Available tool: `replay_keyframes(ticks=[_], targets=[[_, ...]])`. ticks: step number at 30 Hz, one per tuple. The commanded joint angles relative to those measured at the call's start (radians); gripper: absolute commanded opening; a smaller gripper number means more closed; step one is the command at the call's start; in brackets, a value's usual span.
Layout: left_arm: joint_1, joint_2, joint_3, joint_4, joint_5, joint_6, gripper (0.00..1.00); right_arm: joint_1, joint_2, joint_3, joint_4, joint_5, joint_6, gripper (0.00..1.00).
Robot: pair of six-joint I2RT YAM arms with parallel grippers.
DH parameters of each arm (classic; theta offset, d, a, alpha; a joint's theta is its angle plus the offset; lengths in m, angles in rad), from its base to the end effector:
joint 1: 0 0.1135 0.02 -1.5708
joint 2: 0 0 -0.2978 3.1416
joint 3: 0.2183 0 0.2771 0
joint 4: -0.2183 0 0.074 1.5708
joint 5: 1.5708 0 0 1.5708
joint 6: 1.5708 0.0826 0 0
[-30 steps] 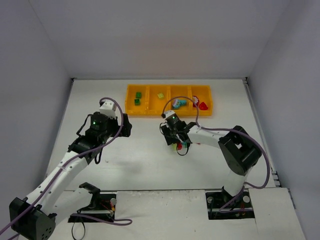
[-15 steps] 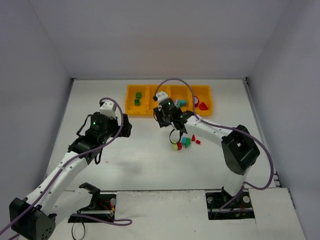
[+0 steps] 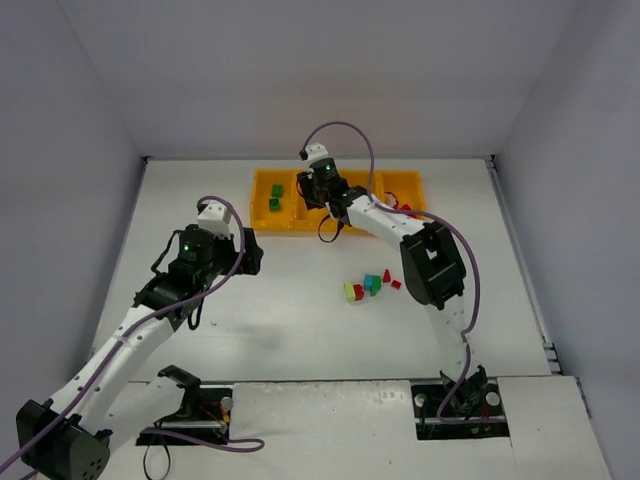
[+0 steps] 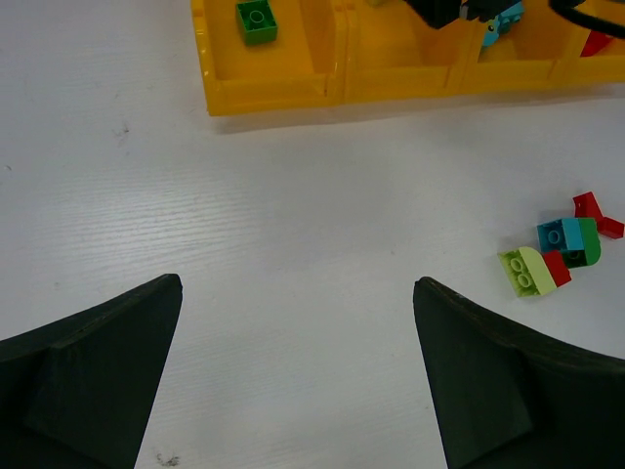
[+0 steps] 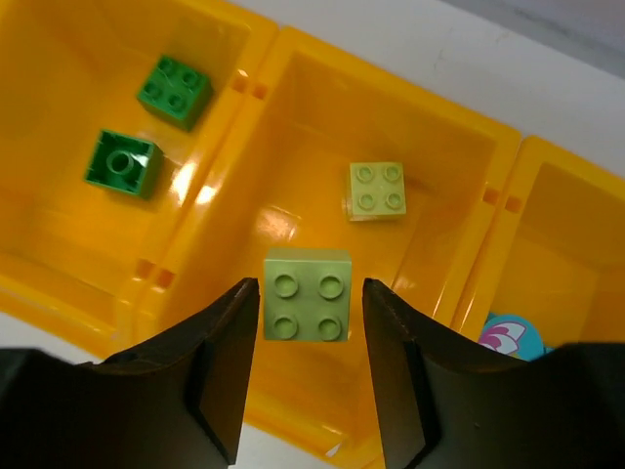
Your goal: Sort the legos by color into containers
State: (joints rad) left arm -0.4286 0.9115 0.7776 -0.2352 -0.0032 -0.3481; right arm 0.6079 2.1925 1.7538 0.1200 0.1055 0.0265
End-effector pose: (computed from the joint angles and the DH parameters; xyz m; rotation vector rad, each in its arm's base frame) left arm 0.2364 -0.1077 0.3158 0.0773 1.9729 -0.5095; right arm 0.5074 0.3425 0.2461 -0.4751 1.8411 0.3332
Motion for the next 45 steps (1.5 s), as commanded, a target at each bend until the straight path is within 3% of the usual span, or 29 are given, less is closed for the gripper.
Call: replay_keyframes(ticks=[1,4,10,16,21,28,34,45], targets=[[0.007,-0.019,0.057,0.037,0.003,-0.003,0.97,0.0,-0.005,0.081,0.032,0.01,-0.014,0.44],[0.008,-0.02,0.057,0.036,0.003,-0.003,0.97,-0.007,-0.016,0.085,0.032,-0.01,-0.017,0.55],[0.008,-0.017,0.057,0.037,0.003,-0.003,0.97,-0.011,-0.126,0.001,0.041,-0.033,-0.051,0.63],[0.008,-0.008,0.06,0.033,0.003,-0.002,0.97,-0.013,-0.353,-0.238,0.04,-0.052,-0.054,0.55],[0.007,-0.006,0.06,0.033,-0.003,0.003,0.97,-0.011,-0.575,-0.509,0.012,-0.063,-0.034,0.4],[0.007,0.009,0.06,0.036,0.0,0.004,0.97,-0.011,-0.781,-0.89,-0.029,-0.066,0.082,0.39],[0.008,0.024,0.06,0.04,0.003,0.001,0.97,0.013,-0.858,-1.01,-0.039,-0.142,0.174,0.41],[0.007,0.027,0.058,0.04,0.003,0.0,0.97,0.058,-0.823,-1.021,-0.054,-0.161,0.305,0.45]])
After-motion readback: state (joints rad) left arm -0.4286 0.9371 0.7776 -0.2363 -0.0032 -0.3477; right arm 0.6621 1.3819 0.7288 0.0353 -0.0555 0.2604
